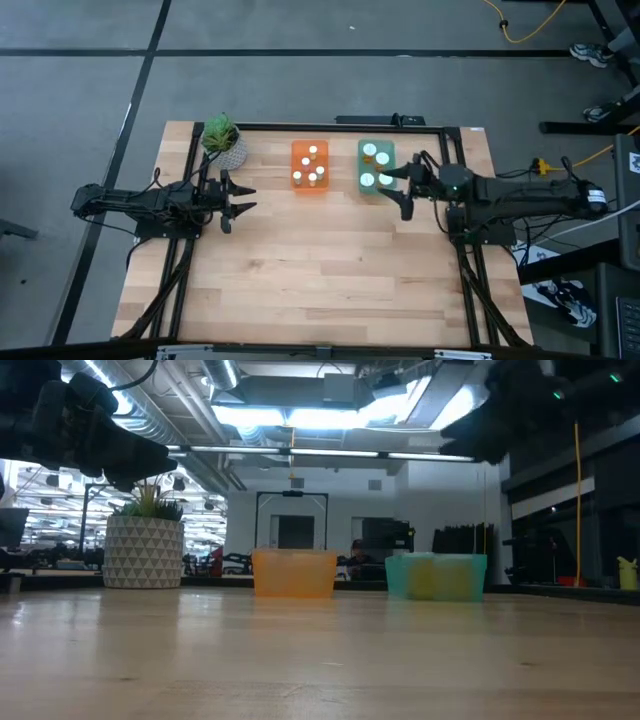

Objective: Pick and place medicine bottles into bin by pill shape (circle, oval)
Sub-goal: Return to Home Position

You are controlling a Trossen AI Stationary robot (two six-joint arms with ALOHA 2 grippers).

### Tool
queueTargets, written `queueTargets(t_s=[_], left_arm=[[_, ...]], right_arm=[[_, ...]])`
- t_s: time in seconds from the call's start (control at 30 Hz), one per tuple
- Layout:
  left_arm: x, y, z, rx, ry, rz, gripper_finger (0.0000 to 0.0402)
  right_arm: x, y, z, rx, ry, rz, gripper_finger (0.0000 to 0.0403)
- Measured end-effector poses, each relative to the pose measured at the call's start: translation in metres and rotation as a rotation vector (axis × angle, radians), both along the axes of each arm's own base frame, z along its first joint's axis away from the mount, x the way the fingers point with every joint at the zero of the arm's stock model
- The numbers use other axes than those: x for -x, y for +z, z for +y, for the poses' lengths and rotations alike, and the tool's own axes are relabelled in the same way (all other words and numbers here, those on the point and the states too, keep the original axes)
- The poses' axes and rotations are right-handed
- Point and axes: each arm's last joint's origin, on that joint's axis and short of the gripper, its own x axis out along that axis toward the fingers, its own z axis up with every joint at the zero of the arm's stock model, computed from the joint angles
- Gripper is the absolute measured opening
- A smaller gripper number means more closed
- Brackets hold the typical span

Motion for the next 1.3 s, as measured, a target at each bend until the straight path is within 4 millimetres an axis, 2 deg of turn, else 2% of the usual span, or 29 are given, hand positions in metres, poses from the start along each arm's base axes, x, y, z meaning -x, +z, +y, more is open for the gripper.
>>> queueTargets(t_s=[0.2, 0.53, 0.73, 0.93, 1.3], left_arm=[[0.000, 0.000, 0.000, 0.000, 0.000, 0.000, 0.0176], [0.000, 0.000, 0.000, 0.000, 0.000, 0.000, 0.0176], [0.000, 0.000, 0.000, 0.000, 0.000, 0.000, 0.0176], [0.000, 0.000, 0.000, 0.000, 0.000, 0.000, 0.0176], [0.000, 0.000, 0.000, 0.000, 0.000, 0.000, 0.0176]], right_arm=[[0.032, -0.033, 0.004, 0.044, 0.015, -0.108, 0.0264], [0.067, -0.059, 0.011, 0.073, 0.120, -0.304, 0.0264], [0.075, -0.067, 0.013, 0.062, 0.174, -0.335, 0.0264], [0.074, -0.075, 0.014, 0.056, 0.208, -0.253, 0.0264], [0.074, -0.075, 0.015, 0.052, 0.244, -0.253, 0.0264]])
